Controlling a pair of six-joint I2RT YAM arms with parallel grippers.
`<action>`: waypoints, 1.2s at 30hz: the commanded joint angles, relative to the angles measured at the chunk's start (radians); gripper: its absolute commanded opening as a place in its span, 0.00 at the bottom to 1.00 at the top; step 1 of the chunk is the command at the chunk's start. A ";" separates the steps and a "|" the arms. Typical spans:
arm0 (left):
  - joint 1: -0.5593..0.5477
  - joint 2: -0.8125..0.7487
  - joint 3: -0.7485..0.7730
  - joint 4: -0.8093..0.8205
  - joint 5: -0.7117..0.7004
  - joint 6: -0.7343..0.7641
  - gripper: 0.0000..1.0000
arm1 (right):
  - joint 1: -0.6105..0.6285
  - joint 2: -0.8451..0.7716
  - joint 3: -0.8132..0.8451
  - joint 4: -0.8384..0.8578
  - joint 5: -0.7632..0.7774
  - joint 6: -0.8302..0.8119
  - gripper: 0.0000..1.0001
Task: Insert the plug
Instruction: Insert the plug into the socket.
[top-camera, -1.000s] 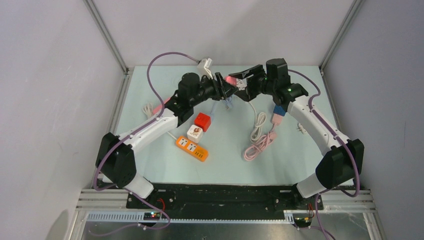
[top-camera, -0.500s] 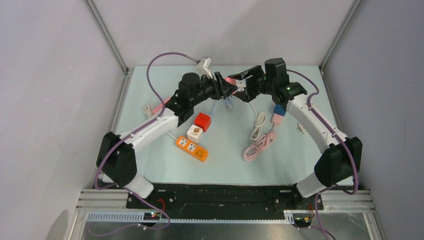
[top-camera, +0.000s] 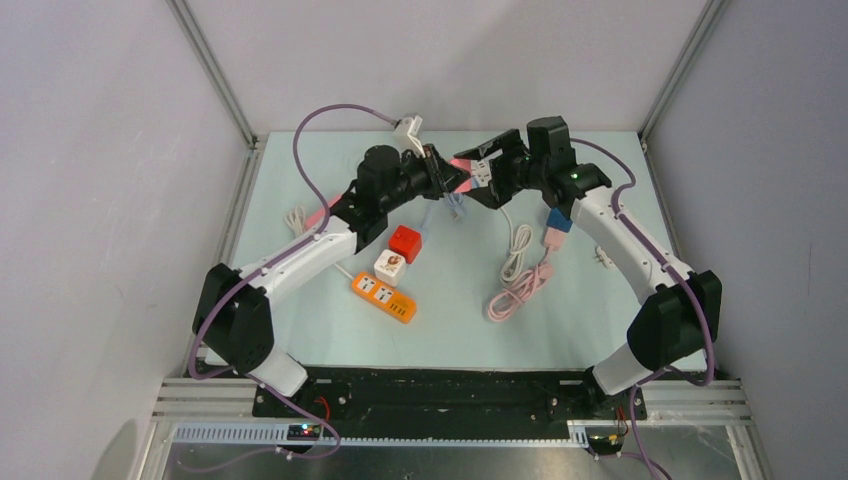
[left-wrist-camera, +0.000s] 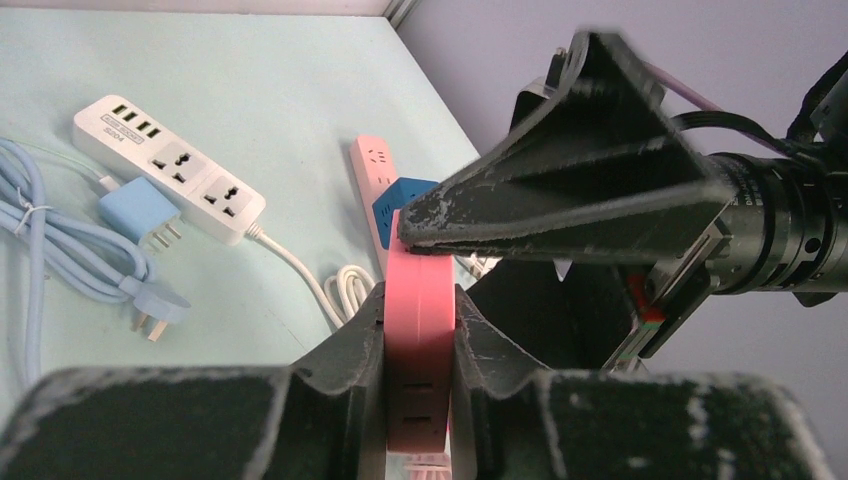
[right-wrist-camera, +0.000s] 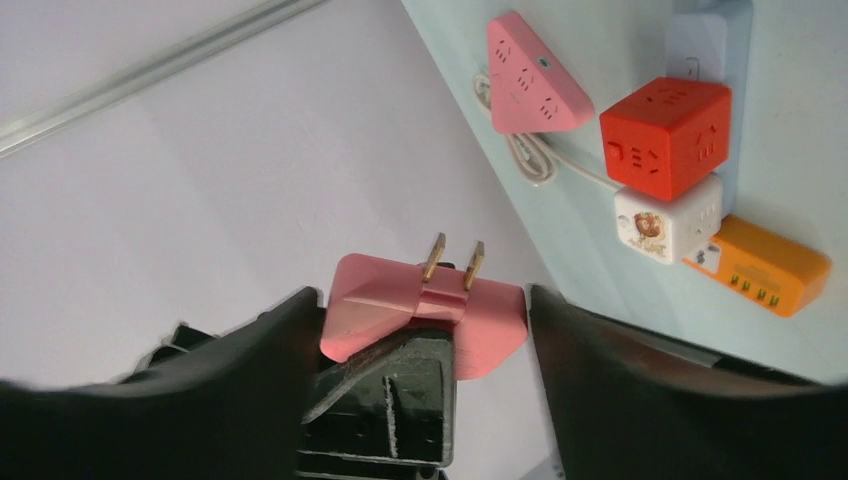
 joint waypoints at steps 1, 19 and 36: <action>0.005 -0.015 0.002 0.029 -0.015 0.017 0.00 | 0.014 -0.011 0.064 0.031 0.028 -0.110 0.95; 0.115 -0.025 0.217 -0.901 0.037 0.456 0.00 | -0.172 -0.149 -0.097 -0.065 0.109 -0.524 0.99; 0.134 0.184 0.477 -1.340 -0.060 0.749 0.00 | -0.222 -0.029 -0.093 -0.149 0.028 -0.625 0.80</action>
